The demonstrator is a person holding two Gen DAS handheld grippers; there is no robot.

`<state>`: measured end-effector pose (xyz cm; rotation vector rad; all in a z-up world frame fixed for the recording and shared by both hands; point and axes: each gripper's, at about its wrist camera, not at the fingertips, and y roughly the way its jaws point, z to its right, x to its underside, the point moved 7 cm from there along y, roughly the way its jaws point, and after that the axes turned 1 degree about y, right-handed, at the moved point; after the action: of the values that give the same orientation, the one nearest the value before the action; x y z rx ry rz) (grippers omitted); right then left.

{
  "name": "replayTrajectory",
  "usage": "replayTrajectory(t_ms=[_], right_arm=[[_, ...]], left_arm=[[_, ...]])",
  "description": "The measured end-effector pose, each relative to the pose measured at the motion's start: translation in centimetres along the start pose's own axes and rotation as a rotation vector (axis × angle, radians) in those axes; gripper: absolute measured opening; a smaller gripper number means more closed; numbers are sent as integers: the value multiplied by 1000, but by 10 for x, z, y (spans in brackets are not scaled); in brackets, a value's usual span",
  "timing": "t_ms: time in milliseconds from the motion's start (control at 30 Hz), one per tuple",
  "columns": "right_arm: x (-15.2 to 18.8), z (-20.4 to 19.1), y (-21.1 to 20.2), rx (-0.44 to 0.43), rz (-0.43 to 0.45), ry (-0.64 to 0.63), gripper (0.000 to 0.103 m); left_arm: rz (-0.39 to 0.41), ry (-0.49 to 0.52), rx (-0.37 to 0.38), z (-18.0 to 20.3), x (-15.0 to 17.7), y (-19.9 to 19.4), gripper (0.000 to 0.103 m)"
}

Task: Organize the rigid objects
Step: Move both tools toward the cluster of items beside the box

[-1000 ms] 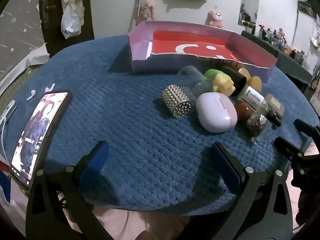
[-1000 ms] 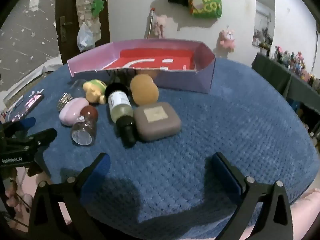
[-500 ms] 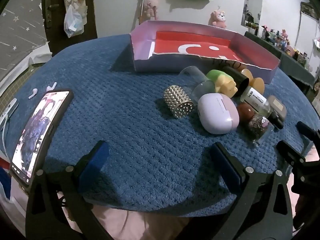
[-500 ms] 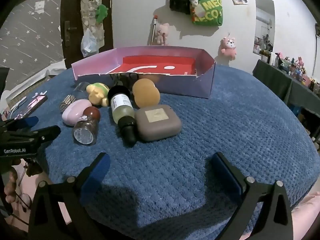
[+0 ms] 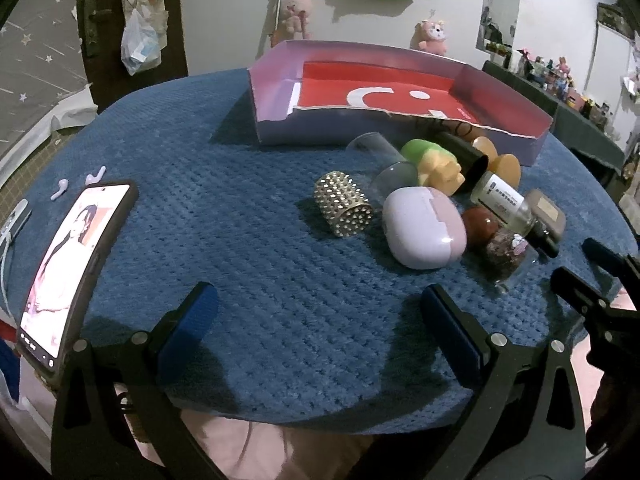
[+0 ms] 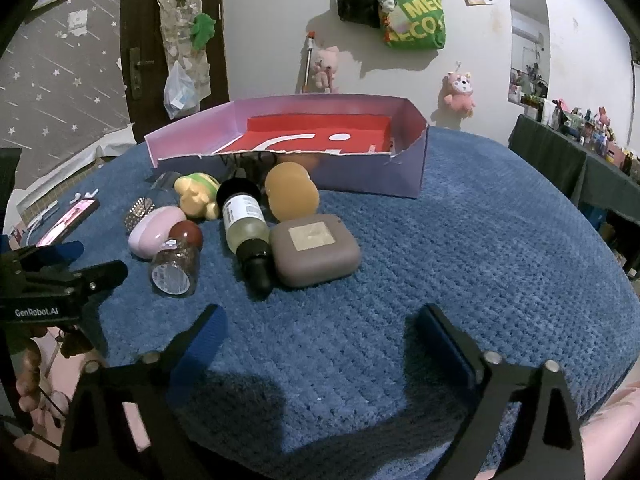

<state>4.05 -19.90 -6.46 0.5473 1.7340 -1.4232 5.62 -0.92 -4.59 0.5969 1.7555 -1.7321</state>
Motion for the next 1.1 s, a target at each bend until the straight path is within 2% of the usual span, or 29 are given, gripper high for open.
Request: replayTrajectory(t_ms=[167,233,467,533,567,600,633,767,933,1000,1100], right_arm=[[-5,4,-1,-16,-5,15,79],[-6,7,-1,-26,-10,23,74],[-13,9,-2,-34,-8,16,70],[-16,9,-3,-23,-2,-3,70],[-17,9,-5,-23,10,-8,67],[-19,8,-9,-35,25,-9,60],[-23,8,-15,-51,46,-9,59],[-33,10,-18,9,62,-55,59],[-28,13,1,-14,8,-39,59],[-28,13,4,-33,9,-26,59],[-30,9,7,-42,8,-39,59]], left_arm=[[-3,5,78,14,-2,1,101],[-1,18,87,21,-3,1,99],[-3,24,104,31,-10,8,93],[-5,27,110,34,-12,10,87],[-1,33,108,36,-12,9,82],[-1,39,116,38,-12,9,79],[-1,43,119,39,-12,9,79],[3,53,109,42,-14,12,79],[3,48,115,44,-21,17,78],[4,48,113,44,-24,20,72],[6,47,113,44,-28,22,69]])
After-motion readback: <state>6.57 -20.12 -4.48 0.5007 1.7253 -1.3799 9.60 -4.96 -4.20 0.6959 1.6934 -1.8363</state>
